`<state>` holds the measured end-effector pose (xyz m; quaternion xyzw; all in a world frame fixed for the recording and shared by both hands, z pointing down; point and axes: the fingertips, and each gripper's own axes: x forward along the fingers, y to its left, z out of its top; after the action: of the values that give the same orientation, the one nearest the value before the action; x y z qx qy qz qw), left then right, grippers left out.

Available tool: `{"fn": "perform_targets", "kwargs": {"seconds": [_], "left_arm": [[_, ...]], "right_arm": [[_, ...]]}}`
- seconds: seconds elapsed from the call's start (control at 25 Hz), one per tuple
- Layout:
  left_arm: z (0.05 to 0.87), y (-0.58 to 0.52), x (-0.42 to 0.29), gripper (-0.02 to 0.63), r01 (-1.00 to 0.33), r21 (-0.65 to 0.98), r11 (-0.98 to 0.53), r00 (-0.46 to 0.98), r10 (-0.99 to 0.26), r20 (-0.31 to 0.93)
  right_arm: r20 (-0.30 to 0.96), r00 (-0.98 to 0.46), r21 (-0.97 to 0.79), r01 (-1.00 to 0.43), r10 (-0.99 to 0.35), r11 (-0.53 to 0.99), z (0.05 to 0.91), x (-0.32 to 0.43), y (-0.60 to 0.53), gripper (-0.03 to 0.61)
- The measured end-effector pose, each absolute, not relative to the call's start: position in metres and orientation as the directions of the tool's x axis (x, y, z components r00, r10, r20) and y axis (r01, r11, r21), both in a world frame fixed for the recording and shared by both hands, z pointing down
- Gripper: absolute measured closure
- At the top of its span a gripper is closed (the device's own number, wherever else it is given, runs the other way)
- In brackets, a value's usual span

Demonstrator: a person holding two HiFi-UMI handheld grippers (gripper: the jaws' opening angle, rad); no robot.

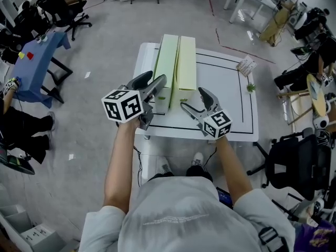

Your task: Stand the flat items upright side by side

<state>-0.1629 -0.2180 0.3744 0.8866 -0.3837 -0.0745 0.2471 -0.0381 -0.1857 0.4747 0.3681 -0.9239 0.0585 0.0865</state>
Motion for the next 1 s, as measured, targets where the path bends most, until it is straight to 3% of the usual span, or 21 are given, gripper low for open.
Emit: {"fn": "perform_targets", "kwargs": {"seconds": [0.2,0.28,0.36,0.48,0.6,0.76,1.0], "left_arm": [[0.369,-0.214,-0.174,0.356,-0.68,0.394,-0.619,0.684,-0.728,0.037],[0.362,-0.213,-0.18,0.356,-0.705,0.319,-0.634,0.674,-0.738,0.023],[0.356,-0.211,-0.185,0.361,-0.734,0.238,-0.636,0.659,-0.752,0.021],[0.345,-0.211,-0.187,0.423,-0.798,0.058,-0.6,0.603,-0.794,0.077],[0.321,-0.214,-0.187,0.487,-0.845,-0.058,-0.532,0.528,-0.846,0.073],[0.297,-0.213,-0.174,0.572,-0.867,-0.094,-0.489,0.489,-0.872,0.028],[0.276,-0.202,-0.13,0.591,-0.862,-0.199,-0.466,0.472,-0.882,0.021]], "right_arm": [[0.07,-0.646,-0.046,-0.763,-0.76,0.645,0.399,0.01,-0.194,0.158],[0.03,-0.579,0.008,-0.815,-0.815,0.58,0.369,0.033,-0.198,0.19],[0.003,-0.514,0.06,-0.856,-0.858,0.513,0.345,0.055,-0.199,0.297],[0.002,-0.435,0.159,-0.889,-0.9,0.43,0.319,0.084,-0.197,0.457],[0.023,-0.403,0.224,-0.89,-0.915,0.398,0.299,0.103,-0.193,0.537],[0.067,-0.416,0.236,-0.877,-0.907,0.419,0.284,0.125,-0.189,0.551],[0.083,-0.464,0.231,-0.852,-0.882,0.47,0.27,0.158,-0.188,0.551]]}}
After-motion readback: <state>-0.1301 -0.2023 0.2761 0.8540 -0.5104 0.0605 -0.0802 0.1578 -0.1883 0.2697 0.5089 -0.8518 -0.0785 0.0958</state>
